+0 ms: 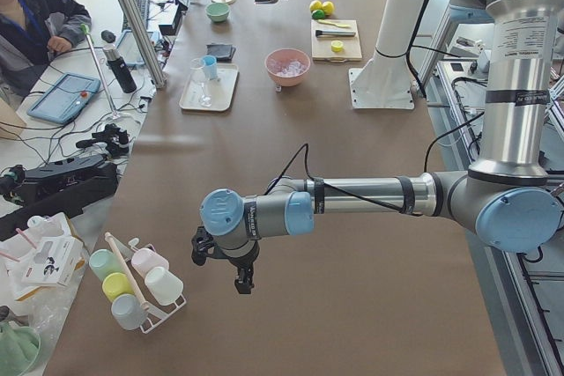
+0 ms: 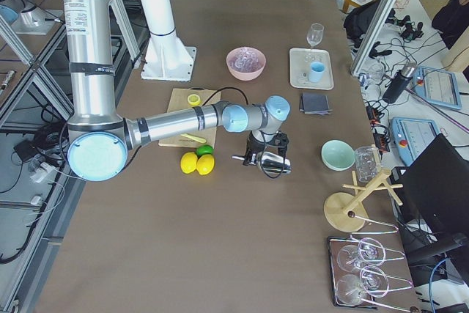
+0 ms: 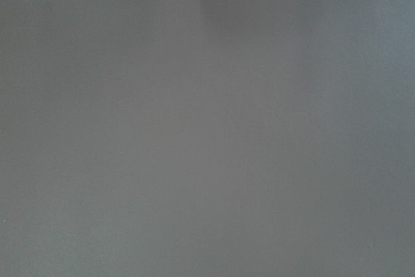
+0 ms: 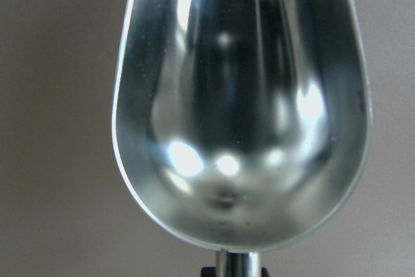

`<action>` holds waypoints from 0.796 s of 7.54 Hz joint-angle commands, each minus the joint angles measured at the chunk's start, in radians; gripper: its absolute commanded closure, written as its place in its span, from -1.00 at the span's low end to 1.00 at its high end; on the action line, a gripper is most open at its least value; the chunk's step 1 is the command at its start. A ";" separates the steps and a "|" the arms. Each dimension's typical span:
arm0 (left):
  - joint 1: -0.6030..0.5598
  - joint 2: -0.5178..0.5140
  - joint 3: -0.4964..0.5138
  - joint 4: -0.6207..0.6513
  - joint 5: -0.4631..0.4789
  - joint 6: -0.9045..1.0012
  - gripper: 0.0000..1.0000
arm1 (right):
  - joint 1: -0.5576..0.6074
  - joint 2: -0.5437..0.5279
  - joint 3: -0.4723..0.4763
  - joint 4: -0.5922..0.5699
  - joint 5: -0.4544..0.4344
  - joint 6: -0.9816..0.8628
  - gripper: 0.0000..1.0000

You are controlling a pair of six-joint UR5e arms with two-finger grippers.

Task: Put ice in cup with scoop
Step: 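Lower the scoop onto the table near the edge and open the right gripper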

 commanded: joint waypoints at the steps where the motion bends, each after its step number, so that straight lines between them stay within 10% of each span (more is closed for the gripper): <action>1: 0.000 0.000 0.000 -0.001 0.000 0.002 -0.97 | -0.008 -0.005 -0.037 0.024 -0.001 0.013 1.00; 6: -0.002 0.000 -0.001 -0.002 0.000 0.002 -0.97 | -0.017 0.004 -0.128 0.150 0.007 0.036 1.00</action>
